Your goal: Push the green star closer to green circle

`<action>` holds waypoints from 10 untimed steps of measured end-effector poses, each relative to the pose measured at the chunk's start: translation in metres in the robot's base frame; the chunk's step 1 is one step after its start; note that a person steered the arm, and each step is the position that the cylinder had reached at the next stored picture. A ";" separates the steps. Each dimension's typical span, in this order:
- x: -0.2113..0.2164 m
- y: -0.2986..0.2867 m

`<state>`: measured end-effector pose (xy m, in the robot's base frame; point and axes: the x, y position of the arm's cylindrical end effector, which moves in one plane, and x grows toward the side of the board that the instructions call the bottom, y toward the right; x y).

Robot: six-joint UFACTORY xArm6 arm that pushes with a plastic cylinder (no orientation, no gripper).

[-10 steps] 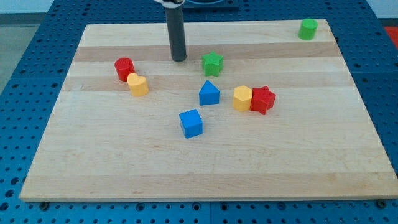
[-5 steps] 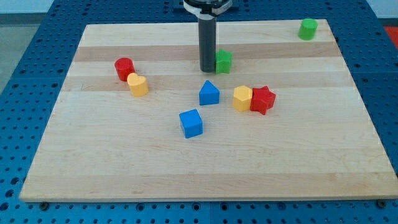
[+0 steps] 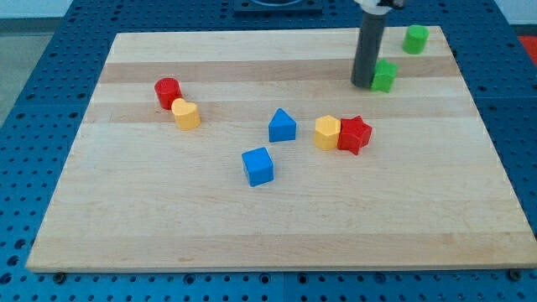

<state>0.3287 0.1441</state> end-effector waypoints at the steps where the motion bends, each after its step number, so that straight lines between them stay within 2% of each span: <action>1: 0.002 0.026; 5: 0.035 0.078; 7: 0.026 0.094; 10: -0.013 0.093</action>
<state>0.3160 0.2373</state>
